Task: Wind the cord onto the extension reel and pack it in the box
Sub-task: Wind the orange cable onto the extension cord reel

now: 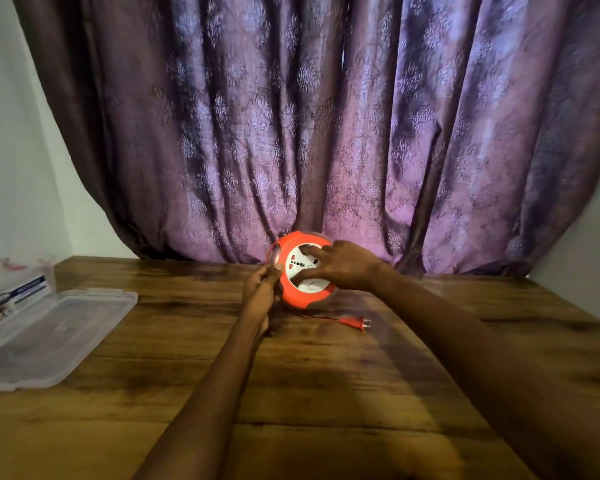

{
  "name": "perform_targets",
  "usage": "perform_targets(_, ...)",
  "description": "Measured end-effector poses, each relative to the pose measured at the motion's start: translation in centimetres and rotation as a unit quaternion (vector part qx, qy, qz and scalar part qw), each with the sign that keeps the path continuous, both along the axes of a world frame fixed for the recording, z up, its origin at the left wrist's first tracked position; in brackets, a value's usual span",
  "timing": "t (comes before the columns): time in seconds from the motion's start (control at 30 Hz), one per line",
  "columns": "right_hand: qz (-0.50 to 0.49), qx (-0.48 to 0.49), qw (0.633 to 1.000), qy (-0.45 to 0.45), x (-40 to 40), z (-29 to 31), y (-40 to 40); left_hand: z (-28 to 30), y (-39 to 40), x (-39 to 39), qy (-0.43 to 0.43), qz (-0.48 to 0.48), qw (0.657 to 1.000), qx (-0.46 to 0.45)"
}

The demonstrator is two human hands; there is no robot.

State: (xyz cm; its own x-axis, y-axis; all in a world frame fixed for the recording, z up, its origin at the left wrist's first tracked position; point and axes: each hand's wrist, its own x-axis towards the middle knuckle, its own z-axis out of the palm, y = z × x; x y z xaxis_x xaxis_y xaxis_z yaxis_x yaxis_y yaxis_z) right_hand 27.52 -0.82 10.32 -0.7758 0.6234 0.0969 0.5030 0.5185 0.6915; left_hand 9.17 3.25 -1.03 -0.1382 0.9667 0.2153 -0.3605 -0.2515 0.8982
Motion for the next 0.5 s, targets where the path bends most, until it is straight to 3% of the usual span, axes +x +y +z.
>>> perform_targets(0.2,-0.011,0.065,0.998,-0.005,0.3,-1.3,0.7,-0.4,0.4,0.4,-0.009,0.008,1.0,0.023)
perform_targets(0.37,-0.028,0.035,0.998,0.031,-0.2,-2.5,0.8,-0.9,0.4,0.5,0.044,0.019,0.998,0.05)
perform_targets(0.5,-0.041,0.037,0.998,0.044,0.3,-2.5,0.9,-0.9,0.2,0.9,0.019,-0.002,0.998,0.053)
